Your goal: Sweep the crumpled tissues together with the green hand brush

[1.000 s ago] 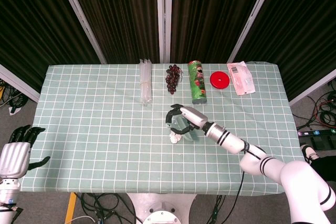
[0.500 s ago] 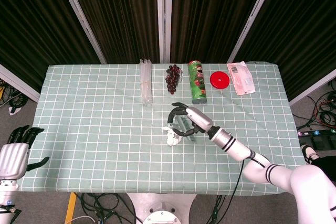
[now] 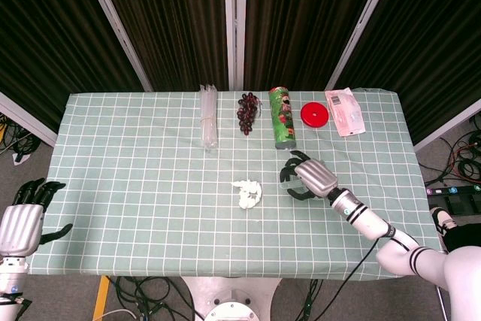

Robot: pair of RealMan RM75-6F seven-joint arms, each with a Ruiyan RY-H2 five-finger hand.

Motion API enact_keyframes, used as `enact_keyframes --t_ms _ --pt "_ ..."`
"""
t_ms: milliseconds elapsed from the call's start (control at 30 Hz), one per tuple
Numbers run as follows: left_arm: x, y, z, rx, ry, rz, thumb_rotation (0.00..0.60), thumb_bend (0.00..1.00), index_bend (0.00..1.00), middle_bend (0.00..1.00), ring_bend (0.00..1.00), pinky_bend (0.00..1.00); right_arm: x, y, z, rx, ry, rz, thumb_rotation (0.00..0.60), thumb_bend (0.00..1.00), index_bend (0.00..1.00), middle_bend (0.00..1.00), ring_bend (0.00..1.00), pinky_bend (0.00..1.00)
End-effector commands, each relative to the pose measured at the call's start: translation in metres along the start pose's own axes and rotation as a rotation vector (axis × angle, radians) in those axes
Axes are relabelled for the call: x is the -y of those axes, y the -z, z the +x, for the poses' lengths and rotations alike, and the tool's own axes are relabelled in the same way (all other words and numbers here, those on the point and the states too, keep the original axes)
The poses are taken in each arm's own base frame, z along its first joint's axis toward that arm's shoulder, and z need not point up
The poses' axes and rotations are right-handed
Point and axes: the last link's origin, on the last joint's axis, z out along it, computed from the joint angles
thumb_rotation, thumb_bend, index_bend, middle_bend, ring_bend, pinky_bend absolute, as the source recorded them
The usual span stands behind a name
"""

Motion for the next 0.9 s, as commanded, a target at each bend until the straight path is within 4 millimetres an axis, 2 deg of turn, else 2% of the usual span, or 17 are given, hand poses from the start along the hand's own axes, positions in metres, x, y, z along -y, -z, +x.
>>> enact_keyframes --t_ms 33,133,233,333,433,533,567,633,767,900 --pt "0.000 0.001 0.000 -0.001 0.001 0.001 0.600 0.11 0.21 0.20 0.11 0.12 -0.017 0.008 -0.024 0.083 0.163 -0.085 0.600 0.38 0.55 0.44 0.15 0.04" --pt "0.002 0.002 0.000 0.001 0.002 0.007 0.600 0.11 0.21 0.20 0.11 0.12 -0.016 0.011 -0.032 0.116 0.173 -0.112 0.600 0.37 0.35 0.32 0.06 0.01" --pt "0.003 0.003 -0.001 0.005 0.003 0.012 0.600 0.11 0.21 0.20 0.11 0.12 -0.013 0.017 -0.032 0.121 0.169 -0.129 0.600 0.36 0.14 0.19 0.00 0.00" --pt "0.003 0.002 -0.001 -0.001 0.003 0.010 0.600 0.11 0.21 0.20 0.11 0.12 -0.011 0.027 -0.021 0.070 0.168 -0.137 0.600 0.35 0.10 0.17 0.00 0.00" --pt "0.004 0.001 0.001 -0.014 -0.001 0.011 0.600 0.11 0.21 0.20 0.11 0.12 -0.014 0.049 0.000 -0.042 0.172 -0.176 0.600 0.36 0.10 0.16 0.00 0.00" --pt "0.005 0.000 0.002 -0.027 -0.014 0.013 0.600 0.11 0.21 0.20 0.11 0.12 -0.021 0.088 0.024 -0.181 0.195 -0.262 0.600 0.36 0.10 0.17 0.00 0.00" --pt "0.006 0.000 0.002 -0.030 -0.024 0.014 0.600 0.11 0.21 0.20 0.11 0.12 -0.024 0.107 0.031 -0.227 0.208 -0.306 0.600 0.36 0.10 0.17 0.00 0.00" --pt "0.007 -0.001 0.001 -0.033 -0.040 0.014 0.600 0.11 0.21 0.20 0.11 0.12 -0.027 0.136 0.039 -0.279 0.209 -0.375 0.600 0.35 0.10 0.16 0.00 0.00" --pt "0.004 -0.002 -0.001 -0.031 -0.046 0.010 0.600 0.11 0.21 0.20 0.11 0.12 -0.025 0.196 0.045 -0.344 0.173 -0.512 0.600 0.35 0.07 0.13 0.00 0.00" --pt "0.002 -0.004 -0.002 -0.030 -0.054 0.003 0.600 0.11 0.21 0.20 0.11 0.12 -0.018 0.230 0.042 -0.382 0.159 -0.564 0.600 0.34 0.07 0.12 0.00 0.00"
